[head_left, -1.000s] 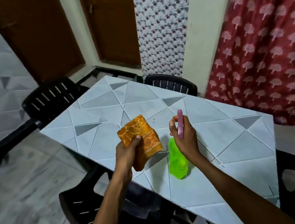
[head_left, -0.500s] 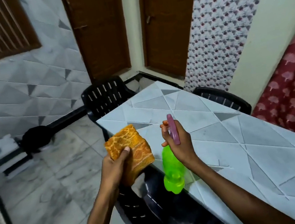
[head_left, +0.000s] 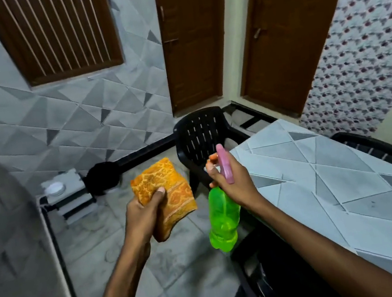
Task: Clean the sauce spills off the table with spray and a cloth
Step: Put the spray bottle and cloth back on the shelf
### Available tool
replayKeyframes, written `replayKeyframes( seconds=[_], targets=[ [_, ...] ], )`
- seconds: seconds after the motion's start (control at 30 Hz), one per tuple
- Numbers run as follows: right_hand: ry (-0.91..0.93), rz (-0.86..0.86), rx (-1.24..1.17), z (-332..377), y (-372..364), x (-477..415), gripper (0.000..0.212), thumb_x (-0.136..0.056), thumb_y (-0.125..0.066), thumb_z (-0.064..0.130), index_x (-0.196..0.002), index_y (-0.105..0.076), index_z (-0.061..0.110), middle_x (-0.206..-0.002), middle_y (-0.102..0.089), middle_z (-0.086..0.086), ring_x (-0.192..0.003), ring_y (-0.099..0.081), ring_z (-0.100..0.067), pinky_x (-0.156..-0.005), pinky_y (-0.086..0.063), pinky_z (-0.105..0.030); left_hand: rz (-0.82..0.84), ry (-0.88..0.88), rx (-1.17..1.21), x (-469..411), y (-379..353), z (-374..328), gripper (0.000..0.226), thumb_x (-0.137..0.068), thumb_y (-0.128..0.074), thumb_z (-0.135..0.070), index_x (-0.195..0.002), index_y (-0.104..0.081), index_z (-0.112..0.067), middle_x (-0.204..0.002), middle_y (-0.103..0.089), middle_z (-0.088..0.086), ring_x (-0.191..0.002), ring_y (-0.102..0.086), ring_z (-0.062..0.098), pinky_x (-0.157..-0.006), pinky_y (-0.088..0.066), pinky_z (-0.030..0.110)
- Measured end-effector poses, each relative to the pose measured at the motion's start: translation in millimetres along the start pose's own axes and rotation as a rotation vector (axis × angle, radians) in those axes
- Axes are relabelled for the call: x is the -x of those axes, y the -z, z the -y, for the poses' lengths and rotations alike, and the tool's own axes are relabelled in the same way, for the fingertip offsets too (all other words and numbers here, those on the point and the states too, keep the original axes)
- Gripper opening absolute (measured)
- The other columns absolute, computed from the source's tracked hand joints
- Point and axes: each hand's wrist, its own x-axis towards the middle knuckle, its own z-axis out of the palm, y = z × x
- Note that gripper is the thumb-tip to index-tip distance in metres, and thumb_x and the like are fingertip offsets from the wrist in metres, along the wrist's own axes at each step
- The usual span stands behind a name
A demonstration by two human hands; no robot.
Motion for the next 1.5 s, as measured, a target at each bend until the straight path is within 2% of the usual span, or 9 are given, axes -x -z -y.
replayKeyframes(
  seconds=[0.1,0.23,0.5,0.67,0.77,0.87,0.97,1.2,1.5],
  targets=[
    [0.018,0.011,-0.013,-5.9,-40.7,-35.8,0.012,-0.097,-0.066,0.031,-0.106,-0.058,0.032,-0.089,-0.068,0.009,-0.066,-0.069,-0.008,-0.074,-0.062,-0.045,-0.025,0.003,0.018,-36.1,22.3,-1.2,0.005,-0.089,-0.070,-0.024,-0.087,-0.070,-0.019,-0.089,-0.074,0.001,-0.083,-0.070,0.020,-0.075,-0.054,0.033],
    [0.018,0.033,-0.038,-25.9,-90.1,-87.8,0.016,-0.098,-0.066,0.028,-0.110,-0.059,0.020,-0.095,-0.066,0.002,-0.065,-0.069,-0.013,-0.068,-0.061,-0.041,-0.055,0.022,0.009,-93.1,45.0,1.7,0.004,-0.090,-0.069,-0.025,-0.090,-0.069,-0.021,-0.091,-0.074,0.001,-0.085,-0.070,0.021,-0.078,-0.054,0.035],
    [0.024,0.108,-0.086,-87.6,-209.2,-249.9,0.016,-0.097,-0.067,0.020,-0.109,-0.057,0.026,-0.086,-0.064,0.008,-0.064,-0.065,-0.004,-0.066,-0.060,-0.037,-0.157,0.060,0.022,-281.7,80.3,4.1,0.023,-0.090,-0.069,-0.023,-0.110,-0.069,-0.011,-0.099,-0.074,0.004,-0.088,-0.070,0.020,-0.069,-0.051,0.028],
    [0.048,0.218,-0.042,-110.1,-282.9,-355.3,0.044,-0.087,-0.066,0.062,-0.114,-0.060,0.028,-0.108,-0.066,0.010,-0.087,-0.072,-0.016,-0.075,-0.061,-0.049,-0.249,0.110,0.067,-390.9,105.2,-10.7,0.009,-0.089,-0.070,-0.023,-0.098,-0.070,-0.020,-0.099,-0.074,0.002,-0.089,-0.071,0.021,-0.075,-0.053,0.032],
    [0.052,0.324,0.018,-112.8,-333.5,-416.2,0.065,-0.082,-0.064,0.067,-0.121,-0.060,0.015,-0.113,-0.070,0.006,-0.093,-0.072,-0.021,-0.085,-0.056,-0.034,-0.324,0.130,0.082,-453.9,128.3,-20.1,0.008,-0.089,-0.071,-0.021,-0.096,-0.070,-0.020,-0.098,-0.075,0.004,-0.088,-0.071,0.020,-0.074,-0.053,0.031],
    [0.103,0.389,0.032,-111.0,-375.0,-459.4,0.072,-0.076,-0.064,0.067,-0.122,-0.062,0.011,-0.113,-0.068,0.010,-0.092,-0.065,-0.001,-0.084,-0.049,-0.015,-0.372,0.123,0.092,-500.0,146.9,-26.0,0.009,-0.089,-0.070,-0.019,-0.098,-0.070,-0.019,-0.090,-0.075,-0.003,-0.077,-0.072,0.009,-0.065,-0.053,0.024],
    [0.108,0.449,0.038,-121.2,-427.1,-509.6,0.062,-0.075,-0.070,0.062,-0.118,-0.063,0.018,-0.105,-0.067,0.016,-0.088,-0.063,0.004,-0.083,-0.049,-0.019,-0.425,0.136,0.115,-553.0,173.8,-26.0,0.004,-0.091,-0.068,-0.016,-0.095,-0.069,-0.017,-0.082,-0.074,-0.008,-0.067,-0.071,0.004,-0.055,-0.052,0.015],
    [0.104,0.595,0.052,-141.6,-564.8,-615.7,0.065,-0.072,-0.075,0.061,-0.123,-0.060,0.023,-0.113,-0.067,0.013,-0.097,-0.065,-0.004,-0.084,-0.057,-0.037,-0.506,0.210,0.142,-690.3,254.2,-14.7,0.008,-0.091,-0.068,-0.020,-0.096,-0.070,-0.015,-0.090,-0.074,0.002,-0.075,-0.071,0.012,-0.064,-0.052,0.026],
    [0.155,0.727,0.205,-150.0,-721.8,-737.9,0.094,-0.060,-0.085,0.056,-0.132,-0.056,0.003,-0.105,-0.071,-0.004,-0.095,-0.067,-0.017,-0.080,-0.042,-0.022,-0.599,0.313,0.109,-854.2,357.1,-11.6,0.029,-0.088,-0.071,-0.028,-0.113,-0.067,-0.015,-0.101,-0.072,0.005,-0.089,-0.069,0.021,-0.077,-0.055,0.034]
  ],
)
